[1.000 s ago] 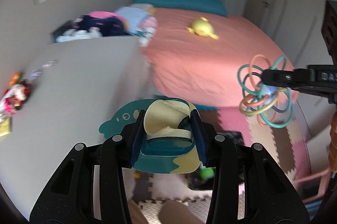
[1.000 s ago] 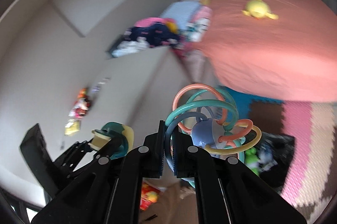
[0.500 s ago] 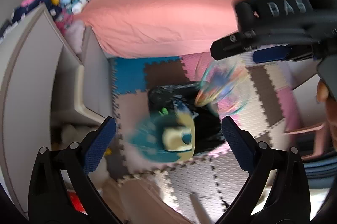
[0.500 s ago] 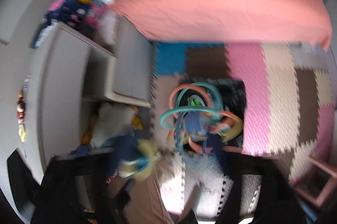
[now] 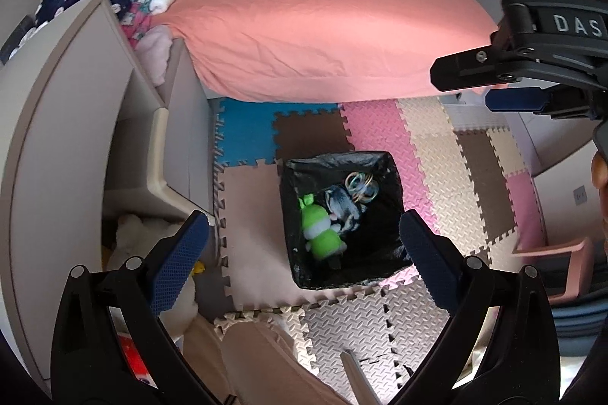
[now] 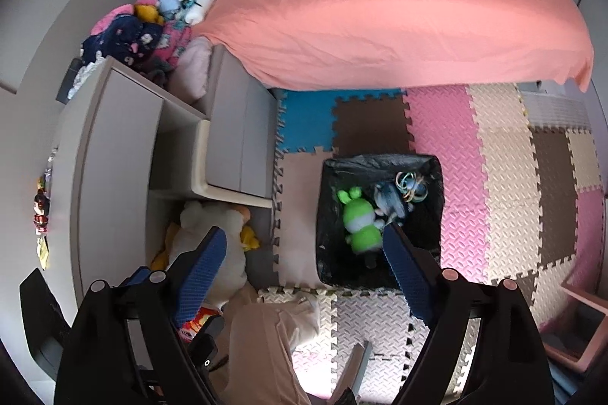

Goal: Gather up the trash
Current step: 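Move both open tools back to the desk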

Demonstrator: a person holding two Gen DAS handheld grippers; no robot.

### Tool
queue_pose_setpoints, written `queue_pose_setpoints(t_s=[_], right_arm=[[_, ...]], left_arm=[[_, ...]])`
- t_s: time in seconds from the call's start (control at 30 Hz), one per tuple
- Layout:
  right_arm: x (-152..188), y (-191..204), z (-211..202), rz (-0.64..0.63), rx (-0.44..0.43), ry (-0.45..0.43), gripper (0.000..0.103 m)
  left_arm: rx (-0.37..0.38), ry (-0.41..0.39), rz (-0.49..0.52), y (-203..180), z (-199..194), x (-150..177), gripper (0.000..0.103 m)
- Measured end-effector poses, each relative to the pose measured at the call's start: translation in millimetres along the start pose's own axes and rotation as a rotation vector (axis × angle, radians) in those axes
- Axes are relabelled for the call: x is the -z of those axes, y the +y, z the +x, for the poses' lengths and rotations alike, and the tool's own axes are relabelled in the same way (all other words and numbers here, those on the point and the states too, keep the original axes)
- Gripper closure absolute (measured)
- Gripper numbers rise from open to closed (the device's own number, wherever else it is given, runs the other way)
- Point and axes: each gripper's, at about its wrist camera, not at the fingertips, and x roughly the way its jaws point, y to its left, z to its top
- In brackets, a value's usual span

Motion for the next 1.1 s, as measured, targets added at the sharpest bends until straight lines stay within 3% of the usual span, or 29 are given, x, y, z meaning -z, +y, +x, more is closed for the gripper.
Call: queue_pose_setpoints(t_s=[0.3,0.5,0.8,0.93,1.1], right_arm=[[3,88,-12,-0.134,-0.080,-0.094,0.015],[5,168,-15,-0.255,-0.168,-0.181,0.003],[11,273,0,-0.368,-0.299,-0.247,0.003],[15,321,15,-0.447,-0.342,-0.230,0.003],[20,387,39,-0.498,-0.394,-0.144,0.003]], left_arm=[[-0.070,-0.063,-0.091,72,-44,9,0.006],[-0.158,-0.123,-0.178,146,-85,22,0.006],[-0.260,-0.185,-0.355,254,-134,49,0.006],[-0.302,-0.203,-0.458,305,-150,67,0.006],[-0.364,-0.222,-0.596,368,-170,95,0.006]])
